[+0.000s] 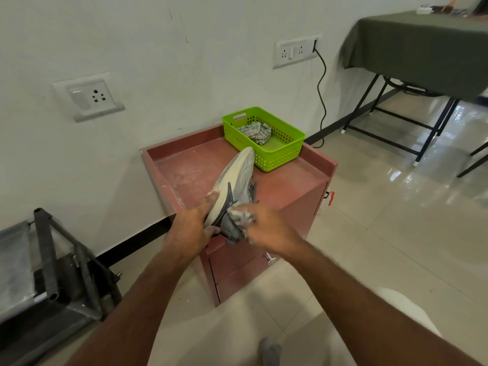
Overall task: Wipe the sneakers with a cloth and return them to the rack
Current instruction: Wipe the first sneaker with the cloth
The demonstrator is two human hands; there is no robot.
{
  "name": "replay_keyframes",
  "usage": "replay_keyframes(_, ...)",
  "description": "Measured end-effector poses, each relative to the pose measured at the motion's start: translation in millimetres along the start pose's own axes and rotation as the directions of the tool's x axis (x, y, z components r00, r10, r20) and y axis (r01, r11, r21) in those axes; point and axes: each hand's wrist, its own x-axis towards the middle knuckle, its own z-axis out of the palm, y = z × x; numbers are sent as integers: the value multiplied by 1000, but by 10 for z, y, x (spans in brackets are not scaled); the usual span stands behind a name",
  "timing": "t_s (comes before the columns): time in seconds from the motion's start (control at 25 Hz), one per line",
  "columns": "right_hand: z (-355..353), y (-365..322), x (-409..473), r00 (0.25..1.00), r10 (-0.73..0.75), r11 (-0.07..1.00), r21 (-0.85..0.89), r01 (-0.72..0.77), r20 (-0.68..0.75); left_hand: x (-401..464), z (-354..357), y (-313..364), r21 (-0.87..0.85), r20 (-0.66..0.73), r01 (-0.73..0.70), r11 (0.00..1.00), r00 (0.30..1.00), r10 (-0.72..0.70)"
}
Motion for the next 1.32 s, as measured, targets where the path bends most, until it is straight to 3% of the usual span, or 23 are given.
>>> replay_keyframes(0.08,-191,-27,273,960,41,979,202,16,-276,14,21,5,-6,-8,1,1000,1000,-1)
replay_keyframes(0.12,-241,-39,424,914,-10,992,112,60,-406,27,35,0,6,-15,-3,1000,1000,4)
replay_keyframes(0.16,-231,-40,538,893,-95,995,-34,89,-440,32,52,-9,30,-18,-6,1000,1000,7)
replay_keyframes(0.2,-168,-1,637,912,-172,980,-157,121,-373,32,77,-12,64,-18,-10,998,1000,11)
replay_keyframes(0.28,-17,46,695,975,-181,949,-283,138,-132,29,133,-29,137,-11,-5,991,1000,6)
replay_keyframes(0.4,11,34,498,979,-201,928,-324,186,-14,62,186,-122,86,-21,56,995,998,-55)
replay_keyframes(0.48,-40,34,263,970,-216,931,-277,238,110,62,202,-170,64,-32,72,995,997,-70)
replay_keyframes(0.56,-211,-34,98,969,-110,994,19,108,223,39,200,-162,56,-42,60,997,997,-57)
replay_keyframes(0.64,-395,-86,183,998,29,952,304,-45,58,37,175,-98,52,-58,26,998,998,-23)
replay_keyframes(0.68,-509,-78,288,989,76,948,318,-33,-124,47,169,-74,75,-59,-4,997,998,9)
replay_keyframes(0.76,-645,-22,482,891,-6,994,97,56,-454,38,153,-38,125,-54,-43,991,997,50)
replay_keyframes(0.8,-648,27,558,877,-75,996,3,87,-475,26,151,-19,137,-47,-52,989,997,59)
replay_keyframes(0.96,-180,231,701,985,-152,974,-182,136,-78,8,129,-8,137,-21,-1,991,1000,4)
replay_keyframes(1.12,-131,89,433,983,-151,959,-225,171,102,28,157,-23,105,-21,14,994,1000,-12)
replay_keyframes(1.16,-208,86,337,976,-127,971,-180,159,177,18,161,-18,93,-22,8,996,1000,-6)
replay_keyframes(1.24,-366,52,201,970,-91,991,121,65,227,20,134,-10,78,-16,-5,997,1000,6)
replay_keyframes(1.32,-466,36,294,999,12,922,387,1,-30,21,96,2,51,-24,-30,998,999,32)
